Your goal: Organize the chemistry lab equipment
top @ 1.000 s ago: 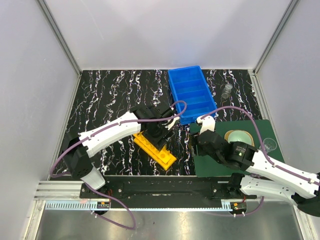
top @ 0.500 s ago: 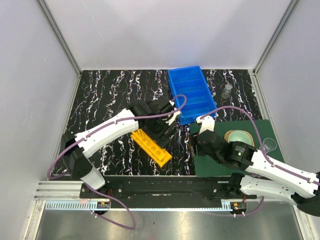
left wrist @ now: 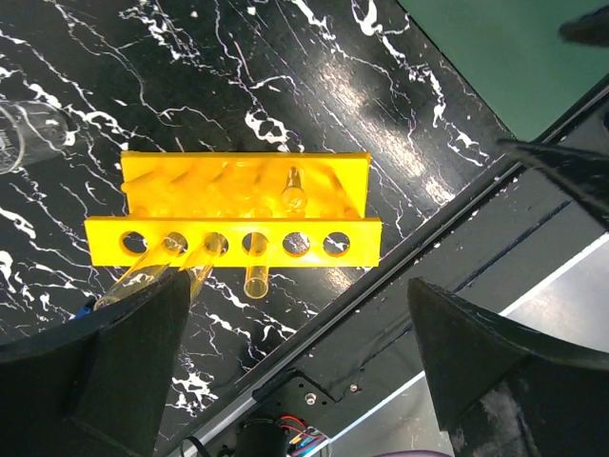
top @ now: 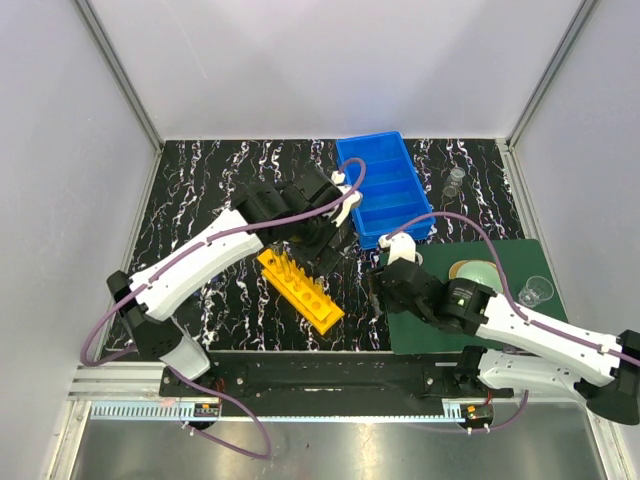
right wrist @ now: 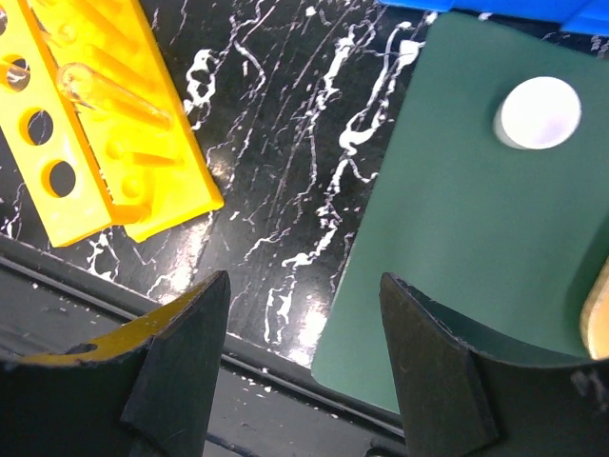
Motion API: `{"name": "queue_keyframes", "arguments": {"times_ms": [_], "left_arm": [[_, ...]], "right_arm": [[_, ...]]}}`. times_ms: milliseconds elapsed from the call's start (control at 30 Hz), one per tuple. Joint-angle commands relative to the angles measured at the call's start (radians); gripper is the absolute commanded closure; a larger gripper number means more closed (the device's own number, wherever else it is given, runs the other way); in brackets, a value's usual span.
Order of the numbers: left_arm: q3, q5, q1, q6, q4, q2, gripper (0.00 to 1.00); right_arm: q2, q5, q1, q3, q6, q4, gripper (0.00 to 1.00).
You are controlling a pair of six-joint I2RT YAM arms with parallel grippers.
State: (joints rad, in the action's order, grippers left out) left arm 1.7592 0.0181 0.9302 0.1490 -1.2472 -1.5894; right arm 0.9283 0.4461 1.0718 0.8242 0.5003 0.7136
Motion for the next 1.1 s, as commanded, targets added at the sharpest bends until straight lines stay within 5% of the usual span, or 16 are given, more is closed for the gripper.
{"name": "queue_keyframes", "arguments": {"times_ms": [0,567,733,1067], "left_arm": [[0.052,0.077,0.002,0.041,-0.012,0.095,0.01],[-0.247,0.155,-0.044,0.193,0.215,0.431,0.01],[-0.300,0.155,-0.054,0.213,0.238,0.476,0.01],[-0.357,0.194,-0.057,0.273,0.269,0.591,0.01]], "right_arm": [[0.065,-0.078,0.005,0.030,0.015,-0.081,0.30],[0.339,-0.443,0.008,0.090,0.012,-0.233,0.32],[0.380,-0.431,0.011,0.115,0.011,-0.235,0.33],[0.392,-0.098,-0.001,0.442,-0.046,-0.049,0.31]]}}
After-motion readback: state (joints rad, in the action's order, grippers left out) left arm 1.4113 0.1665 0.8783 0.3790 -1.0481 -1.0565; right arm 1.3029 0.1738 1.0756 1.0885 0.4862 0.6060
